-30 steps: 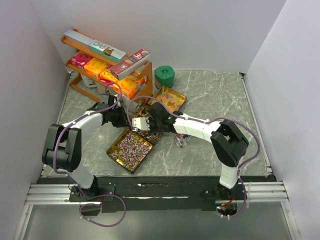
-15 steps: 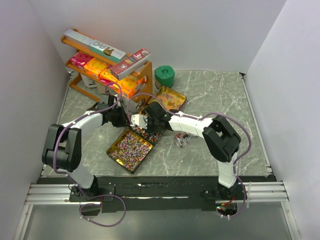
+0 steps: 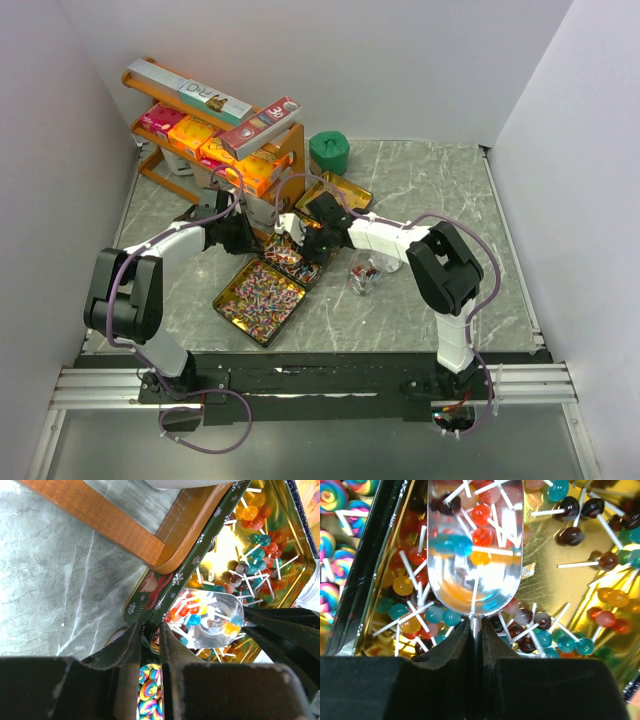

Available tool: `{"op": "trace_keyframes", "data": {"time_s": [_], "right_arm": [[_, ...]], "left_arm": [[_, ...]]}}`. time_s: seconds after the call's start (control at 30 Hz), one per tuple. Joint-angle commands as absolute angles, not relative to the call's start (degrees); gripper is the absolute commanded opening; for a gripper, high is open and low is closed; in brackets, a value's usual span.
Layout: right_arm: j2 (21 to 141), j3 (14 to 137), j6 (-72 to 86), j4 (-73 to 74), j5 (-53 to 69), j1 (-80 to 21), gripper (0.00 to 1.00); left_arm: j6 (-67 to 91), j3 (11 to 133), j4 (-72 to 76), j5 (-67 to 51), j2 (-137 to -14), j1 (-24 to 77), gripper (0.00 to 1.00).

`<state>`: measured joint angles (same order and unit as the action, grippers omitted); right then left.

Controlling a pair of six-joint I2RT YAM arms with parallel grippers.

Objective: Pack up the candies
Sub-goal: Scoop the fake candies from the storage box.

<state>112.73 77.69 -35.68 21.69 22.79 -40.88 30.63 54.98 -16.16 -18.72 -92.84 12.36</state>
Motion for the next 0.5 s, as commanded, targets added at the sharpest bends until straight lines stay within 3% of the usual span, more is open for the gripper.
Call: {"op": "trace_keyframes", "data": {"time_s": [0.0, 0.47], "right_arm": [[112.7, 77.5, -33.7, 21.9, 28.3, -40.3, 0.00], [114.0, 84.0, -39.6, 32.0, 7.2, -43.6, 0.00]], "left_arm": [[31.1, 54.8, -13.8, -19.6, -91.8, 12.9, 0.13], [30.9, 55.5, -14.2, -18.9, -92.2, 12.8, 0.09]]}}
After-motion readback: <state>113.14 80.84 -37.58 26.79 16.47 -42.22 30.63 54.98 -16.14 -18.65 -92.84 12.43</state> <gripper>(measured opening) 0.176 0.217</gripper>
